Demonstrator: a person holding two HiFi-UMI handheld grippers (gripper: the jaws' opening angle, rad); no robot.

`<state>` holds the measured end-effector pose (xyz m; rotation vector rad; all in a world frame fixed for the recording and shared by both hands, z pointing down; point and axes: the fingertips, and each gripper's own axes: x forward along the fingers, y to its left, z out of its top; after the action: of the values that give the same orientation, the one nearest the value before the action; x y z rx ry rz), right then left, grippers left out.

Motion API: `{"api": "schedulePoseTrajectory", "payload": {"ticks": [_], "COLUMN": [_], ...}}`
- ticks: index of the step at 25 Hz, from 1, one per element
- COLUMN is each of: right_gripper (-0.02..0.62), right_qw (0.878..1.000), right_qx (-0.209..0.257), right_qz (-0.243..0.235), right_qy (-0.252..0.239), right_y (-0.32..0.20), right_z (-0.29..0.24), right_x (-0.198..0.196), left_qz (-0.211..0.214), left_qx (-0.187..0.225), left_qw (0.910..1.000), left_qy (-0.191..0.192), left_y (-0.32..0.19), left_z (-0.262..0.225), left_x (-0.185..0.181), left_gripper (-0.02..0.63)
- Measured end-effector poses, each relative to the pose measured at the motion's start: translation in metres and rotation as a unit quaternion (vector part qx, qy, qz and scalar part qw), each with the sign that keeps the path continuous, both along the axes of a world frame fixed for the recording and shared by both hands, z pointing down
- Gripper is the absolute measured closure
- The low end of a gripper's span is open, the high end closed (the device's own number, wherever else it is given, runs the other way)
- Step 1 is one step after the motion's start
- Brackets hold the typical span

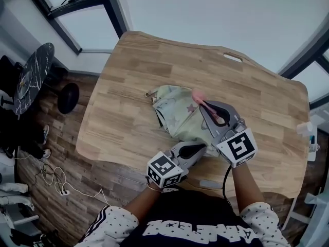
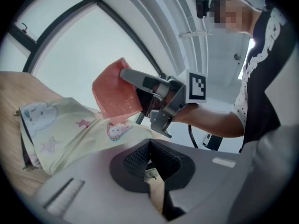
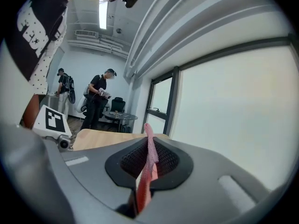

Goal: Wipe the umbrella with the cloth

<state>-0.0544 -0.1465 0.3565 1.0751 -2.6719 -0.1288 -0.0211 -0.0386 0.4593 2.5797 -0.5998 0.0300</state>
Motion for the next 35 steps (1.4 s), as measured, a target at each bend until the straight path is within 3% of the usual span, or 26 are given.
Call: {"api": "schedulePoseTrajectory", "payload": {"ticks": [4,10,14,20,24,35], "right_gripper": [0.568,0.568,0.568,0.569,0.568,0.569], "right_qw": [1.0,0.999,0.997,0.996,0.994,0.986], "right_qx": [-0.004,-0.032,-0.054,-0.073,-0.086,-0.152], "right_qz": [0.013,0.023,0.011,-0.028,-0.048,-0.035], "right_qy": [0.006,0.038,0.049,0.042,0.057,0.06], "right_y": [-0.027,-0.041,-0.035,-0.017,-0.003,0.022], "right_z": [0.015,0.052,0.071,0.087,0.098,0.131], "right_x": [-0.024,-0.046,-0.052,-0.063,-0.069,-0.101], "left_qz": [0.006,-0.012,-0.039,-0.092,-0.123,-0.019], "left_qx": [0.013,-0.002,0.008,0.033,0.038,0.038], "left_qw": [0.9998,0.9998,0.999,0.9938,0.9906,0.9971], "left_qy": [-0.012,-0.015,-0.018,-0.053,-0.045,-0.063], "left_y": [-0.002,-0.009,-0.02,-0.03,-0.033,-0.068], "left_z": [0.0,0.006,-0.001,-0.004,-0.004,0.004], "left_x": [-0.016,-0.051,-0.067,-0.08,-0.091,-0.13], "left_gripper": [0.604,0.604,0.604,0.604,0.604,0.604]}}
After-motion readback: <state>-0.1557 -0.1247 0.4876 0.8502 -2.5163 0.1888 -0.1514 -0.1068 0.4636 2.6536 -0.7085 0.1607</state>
